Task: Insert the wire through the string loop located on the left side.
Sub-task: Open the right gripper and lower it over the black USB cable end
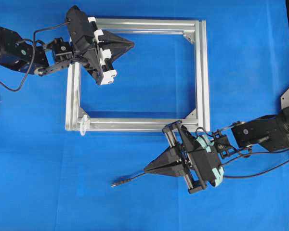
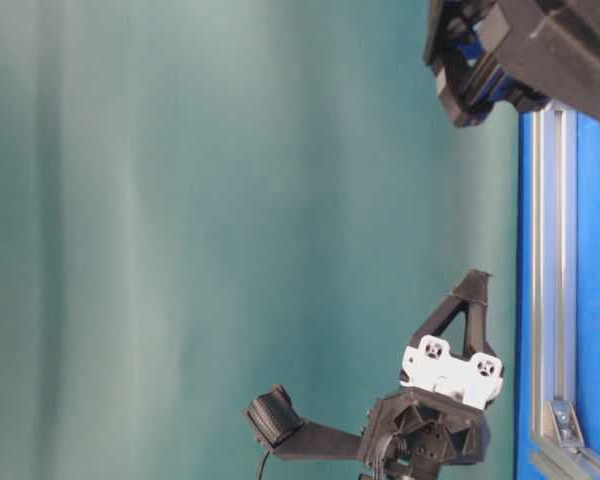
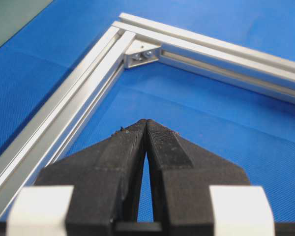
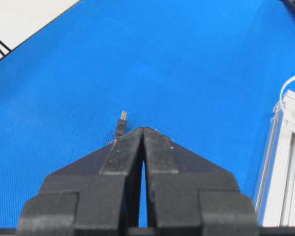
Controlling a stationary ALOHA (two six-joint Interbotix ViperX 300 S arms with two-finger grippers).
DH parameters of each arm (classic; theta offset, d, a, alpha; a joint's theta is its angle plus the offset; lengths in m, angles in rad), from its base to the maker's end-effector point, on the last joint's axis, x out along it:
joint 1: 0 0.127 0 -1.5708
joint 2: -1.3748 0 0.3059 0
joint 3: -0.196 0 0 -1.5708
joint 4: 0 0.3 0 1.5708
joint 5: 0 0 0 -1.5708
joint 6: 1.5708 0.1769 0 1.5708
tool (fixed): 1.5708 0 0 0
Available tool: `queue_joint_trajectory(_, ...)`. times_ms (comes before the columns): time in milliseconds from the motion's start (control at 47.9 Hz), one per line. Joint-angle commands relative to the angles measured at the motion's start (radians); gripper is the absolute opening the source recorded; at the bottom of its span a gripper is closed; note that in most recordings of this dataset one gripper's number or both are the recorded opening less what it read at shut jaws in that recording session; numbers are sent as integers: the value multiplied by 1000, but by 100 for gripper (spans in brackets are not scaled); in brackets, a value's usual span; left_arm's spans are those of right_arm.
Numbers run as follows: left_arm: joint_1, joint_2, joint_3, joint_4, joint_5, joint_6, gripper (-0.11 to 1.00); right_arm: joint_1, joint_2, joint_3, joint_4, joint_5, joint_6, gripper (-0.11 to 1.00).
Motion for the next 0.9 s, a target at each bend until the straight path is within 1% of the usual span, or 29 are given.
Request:
queue_joint_trajectory(0,-6,-55,-15,14,25,-6,0,9,-37,-17,2,-6,9,1)
queue_joint_trajectory(104,-6,-55,-17,14,44,-6,0,15,-41,-31,0,34,17,-1)
queue_joint_trajectory(230,-8,-57,-14,14,49,-8,0,18,-40,-44,0,83,31,-1)
queue_joint_trajectory(439,-9,-57,-11,18,49,-8,0,21,-40,-49,2,84,44,-1)
queue_joint_trajectory(480,-9,-57,-11,18,49,-8,0,21,-38,-49,2,83,44,2)
queue_joint_trajectory(522,-9,-57,-11,18,49,-8,0,23,-38,-51,2,84,48,7)
queue_joint_trajectory(606,-9,-57,-11,18,49,-8,0,26,-37,-52,0,84,60,25)
queue_joint_trajectory(689,-9,-57,-12,18,49,-8,0,28,-32,-57,0,91,77,49)
queue_joint_trajectory(710,-9,-57,-14,18,51,-8,0,28,-31,-57,2,92,80,58)
queue_joint_trajectory(731,-9,-57,-12,18,49,-8,0,28,-31,-57,2,94,84,64)
queue_joint_trajectory(815,-9,-57,-12,18,51,-8,0,28,-29,-57,2,97,91,86)
queue_joint_trajectory(836,-9,-57,-11,18,51,-8,0,28,-29,-57,2,97,91,89)
queue_joint_trajectory(877,-9,-57,-11,18,49,-8,0,28,-29,-57,2,97,92,87)
